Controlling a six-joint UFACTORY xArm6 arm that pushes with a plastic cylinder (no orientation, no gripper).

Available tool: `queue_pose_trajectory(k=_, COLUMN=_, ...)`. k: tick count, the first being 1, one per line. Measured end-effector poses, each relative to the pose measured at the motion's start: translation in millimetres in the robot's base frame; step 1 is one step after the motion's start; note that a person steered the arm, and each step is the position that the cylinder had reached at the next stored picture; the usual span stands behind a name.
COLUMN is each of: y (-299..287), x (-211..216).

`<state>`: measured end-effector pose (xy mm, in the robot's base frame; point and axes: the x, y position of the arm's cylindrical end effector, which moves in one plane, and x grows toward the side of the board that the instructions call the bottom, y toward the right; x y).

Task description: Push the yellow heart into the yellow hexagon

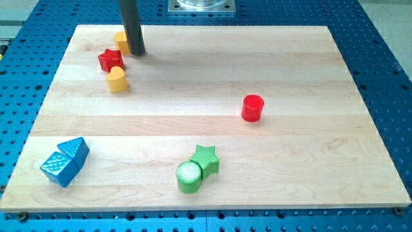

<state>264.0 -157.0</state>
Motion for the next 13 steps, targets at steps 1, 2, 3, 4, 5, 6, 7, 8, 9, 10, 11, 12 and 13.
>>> queue_pose_trajectory(k=1, y=-50, x=-13)
queue_pose_trajectory(k=2, y=-57, x=-7)
queue_pose_trajectory(k=3, y=-81, x=-1)
queue_pose_trajectory(k=4, y=-110, x=22)
queue_pose_trajectory(k=5, y=-73, x=48)
queue_pose_trajectory(k=6, y=14, x=52)
queue_pose_trajectory(k=7, y=66, x=63)
queue_pose_trajectory(k=8, y=67, x=105)
queue_pose_trajectory(k=9, y=67, x=136)
queue_pose_trajectory(k=10, y=54, x=155)
queue_pose_trajectory(k=11, y=27, x=156)
queue_pose_trajectory(k=12, y=9, x=134)
queue_pose_trajectory(k=13, y=-14, x=93)
